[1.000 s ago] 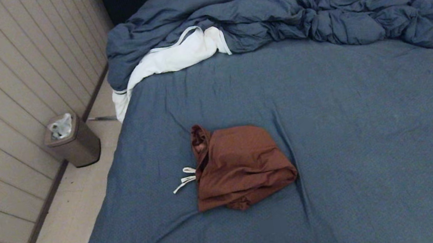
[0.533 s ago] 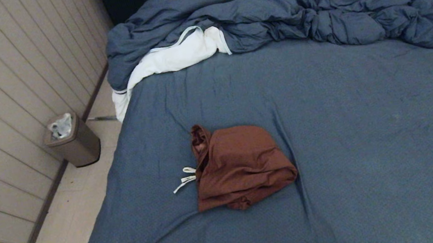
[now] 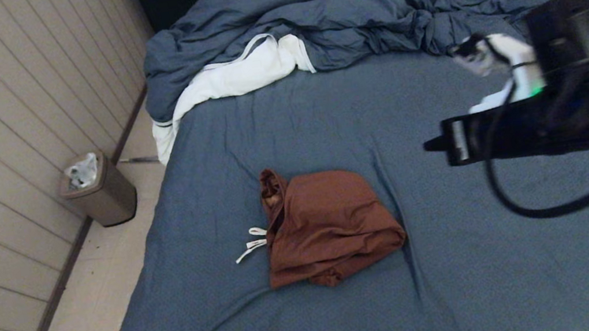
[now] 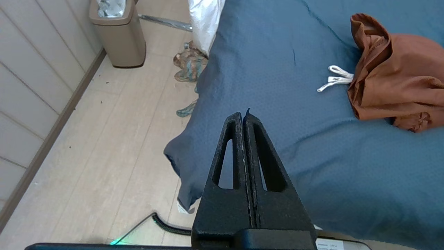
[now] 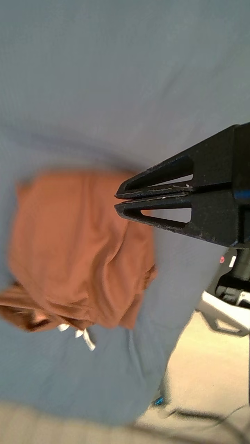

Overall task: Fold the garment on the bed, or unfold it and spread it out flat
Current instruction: Unford the brown shorts

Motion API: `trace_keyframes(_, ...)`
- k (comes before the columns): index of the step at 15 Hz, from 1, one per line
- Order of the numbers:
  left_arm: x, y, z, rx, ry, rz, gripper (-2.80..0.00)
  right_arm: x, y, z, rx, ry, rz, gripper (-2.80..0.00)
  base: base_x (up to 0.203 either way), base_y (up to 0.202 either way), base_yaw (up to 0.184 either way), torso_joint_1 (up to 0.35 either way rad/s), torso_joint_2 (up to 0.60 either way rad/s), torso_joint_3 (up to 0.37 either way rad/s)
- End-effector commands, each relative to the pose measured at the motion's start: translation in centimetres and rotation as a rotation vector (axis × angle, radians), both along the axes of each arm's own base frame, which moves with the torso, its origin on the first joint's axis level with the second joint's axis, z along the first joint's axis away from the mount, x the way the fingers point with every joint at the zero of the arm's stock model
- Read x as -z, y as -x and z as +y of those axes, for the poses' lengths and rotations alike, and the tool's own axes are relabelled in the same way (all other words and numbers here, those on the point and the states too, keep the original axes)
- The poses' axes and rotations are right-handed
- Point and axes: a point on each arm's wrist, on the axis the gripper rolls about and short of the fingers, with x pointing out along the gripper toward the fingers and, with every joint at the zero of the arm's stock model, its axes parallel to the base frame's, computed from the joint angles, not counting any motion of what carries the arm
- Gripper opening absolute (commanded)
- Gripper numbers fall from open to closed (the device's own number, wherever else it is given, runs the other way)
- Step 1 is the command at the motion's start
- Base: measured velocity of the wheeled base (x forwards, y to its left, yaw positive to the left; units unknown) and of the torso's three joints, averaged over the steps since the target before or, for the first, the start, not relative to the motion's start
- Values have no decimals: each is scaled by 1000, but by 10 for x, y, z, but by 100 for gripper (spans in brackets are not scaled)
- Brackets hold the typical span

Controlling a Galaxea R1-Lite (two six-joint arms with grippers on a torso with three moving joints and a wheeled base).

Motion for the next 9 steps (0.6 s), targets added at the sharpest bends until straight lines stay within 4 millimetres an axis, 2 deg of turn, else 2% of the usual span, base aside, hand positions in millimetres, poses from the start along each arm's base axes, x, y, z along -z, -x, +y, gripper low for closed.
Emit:
trace_keyframes(1, 0, 0, 0, -1, 0, 2, -280, 81, -64, 83, -87, 110, 157, -280, 0, 0, 0, 0, 0, 0)
trace_keyframes(4, 0, 0, 0, -1, 2, 2, -280, 123, -73, 158, -192, 139, 115, -280, 0, 0, 0, 0, 0, 0)
trace_keyframes(7, 0, 0, 0, -1, 2, 2, -280, 146, -64, 205, -209, 184, 55, -280, 0, 0, 0, 0, 0, 0)
trace_keyframes(8, 0, 0, 0, -1, 1, 1, -280, 149, -62, 213, -198, 175, 12, 0, 0, 0, 0, 0, 0, 0)
trace_keyframes(9, 0, 0, 0, -1, 0, 2, -280, 154, -60, 221, -195, 170, -19, 0, 0, 0, 0, 0, 0, 0)
